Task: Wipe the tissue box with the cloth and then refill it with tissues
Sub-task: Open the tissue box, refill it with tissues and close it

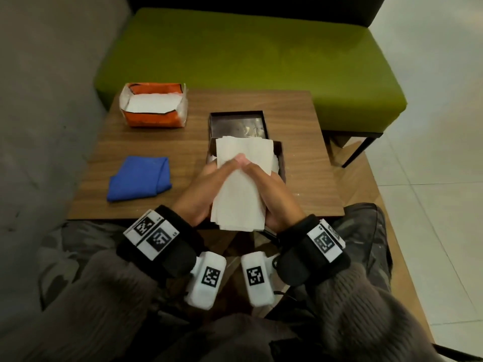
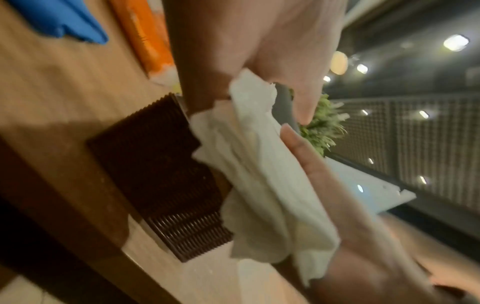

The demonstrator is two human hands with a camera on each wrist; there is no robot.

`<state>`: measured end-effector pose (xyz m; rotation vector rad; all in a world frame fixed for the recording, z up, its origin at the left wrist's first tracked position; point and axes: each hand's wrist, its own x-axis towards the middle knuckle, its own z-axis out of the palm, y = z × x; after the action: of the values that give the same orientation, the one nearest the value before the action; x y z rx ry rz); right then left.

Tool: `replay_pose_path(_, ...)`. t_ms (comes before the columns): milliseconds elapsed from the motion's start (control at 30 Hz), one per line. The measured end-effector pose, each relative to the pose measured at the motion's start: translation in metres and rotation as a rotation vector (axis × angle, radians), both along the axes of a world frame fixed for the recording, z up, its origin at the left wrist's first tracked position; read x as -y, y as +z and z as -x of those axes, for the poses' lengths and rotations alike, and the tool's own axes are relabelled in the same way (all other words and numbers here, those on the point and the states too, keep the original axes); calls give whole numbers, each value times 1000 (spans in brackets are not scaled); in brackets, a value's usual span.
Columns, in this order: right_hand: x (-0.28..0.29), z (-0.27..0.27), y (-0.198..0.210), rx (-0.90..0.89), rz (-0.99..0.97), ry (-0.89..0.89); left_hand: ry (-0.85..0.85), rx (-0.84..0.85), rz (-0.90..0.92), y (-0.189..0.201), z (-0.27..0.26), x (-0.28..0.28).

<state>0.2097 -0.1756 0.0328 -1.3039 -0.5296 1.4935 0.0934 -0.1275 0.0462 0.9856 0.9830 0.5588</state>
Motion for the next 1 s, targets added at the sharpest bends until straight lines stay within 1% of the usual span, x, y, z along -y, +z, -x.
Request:
replay_pose_path(33, 1, 1, -1, 24, -6, -7, -6, -45, -61, -2, -1, 1)
replay_pose_path(100, 2, 1, 0, 25, -25, -6, 7, -69, -99, -2, -1, 2)
replay_pose_path(200, 5, -5, 6, -71, -68, 18, 65, -18, -72, 2, 8, -3)
replay_pose_path(267, 4, -10, 11, -68, -75, -17, 68, 14, -60, 5, 14, -8)
replay_pose_path(333, 0, -9, 11, -51, -87, -30, 8, 11, -73, 7, 13, -7)
replay_pose_path(433, -4, 0, 14, -113, -101, -4, -130, -56, -157, 5, 4, 1)
replay_pose_path(533, -5, -1, 19, -169, -162, 4, -110, -41, -147, 8, 6, -3)
replay_pose_path(600, -5, -3, 18, -175, -175, 9, -146, -26, -139, 8, 11, -8)
replay_pose_path(667, -8, -2, 15, -97, -140, 10, -231, -64, -185, 10, 11, -8)
replay_pose_path(733, -10, -3, 13, 5, -103, -4, -268, -106, -227, 10, 13, -11)
replay_pose_path(833, -13, -20, 10, 244, -92, -5, -311, -210, -327, 15, 25, -22)
replay_pose_path(867, -14, -27, 11, 332, -83, 44, -355, -261, -366, 18, 28, -26)
replay_pose_path(933, -15, -34, 15, 483, -66, 217, -434, -377, -431, 21, 30, -29)
replay_pose_path(967, -15, -37, 17, 525, -67, 281, -442, -402, -434, 20, 30, -31)
replay_pose_path(1000, -15, -39, 17, 546, -69, 304, -417, -400, -410, 18, 30, -33)
